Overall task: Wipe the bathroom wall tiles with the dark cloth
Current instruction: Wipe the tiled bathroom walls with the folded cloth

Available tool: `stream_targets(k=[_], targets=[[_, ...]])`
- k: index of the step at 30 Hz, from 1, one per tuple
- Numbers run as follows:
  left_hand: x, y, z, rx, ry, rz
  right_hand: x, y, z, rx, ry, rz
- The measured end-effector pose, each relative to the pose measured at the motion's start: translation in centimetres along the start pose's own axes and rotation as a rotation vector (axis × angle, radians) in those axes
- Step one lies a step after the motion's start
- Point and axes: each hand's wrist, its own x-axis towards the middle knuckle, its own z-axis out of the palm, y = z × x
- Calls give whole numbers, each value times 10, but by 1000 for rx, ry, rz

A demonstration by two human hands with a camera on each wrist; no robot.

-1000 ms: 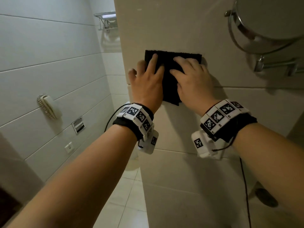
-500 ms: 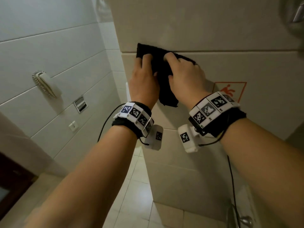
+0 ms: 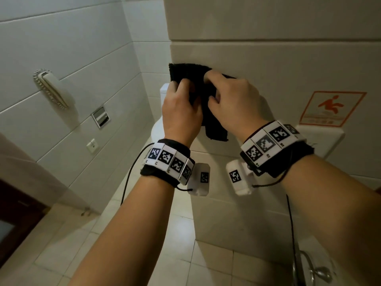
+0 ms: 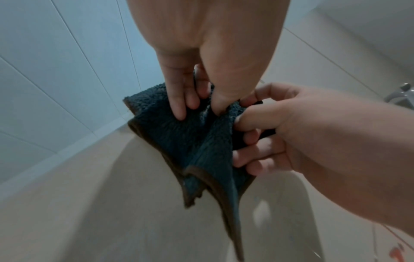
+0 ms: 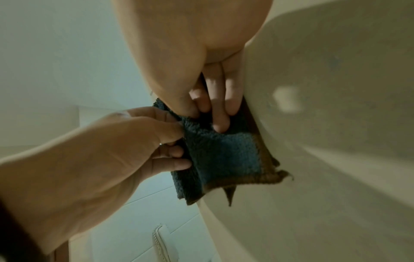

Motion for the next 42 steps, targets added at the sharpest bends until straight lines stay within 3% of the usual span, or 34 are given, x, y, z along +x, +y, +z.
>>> stream_targets(k=[9,21,30,42], targets=[[-39,-33,16,-7,-73,-119,-32,2,50,3,-138,-14],[-78,-45,43,9,-155,-178,-61,21,82,30,-197,-17],[-100,-20,63,20,-235,-242,-88,52,71,-20,-196,14],[-116,28,94,-8,-222,-116,-113,93,34,-71,-143,79]])
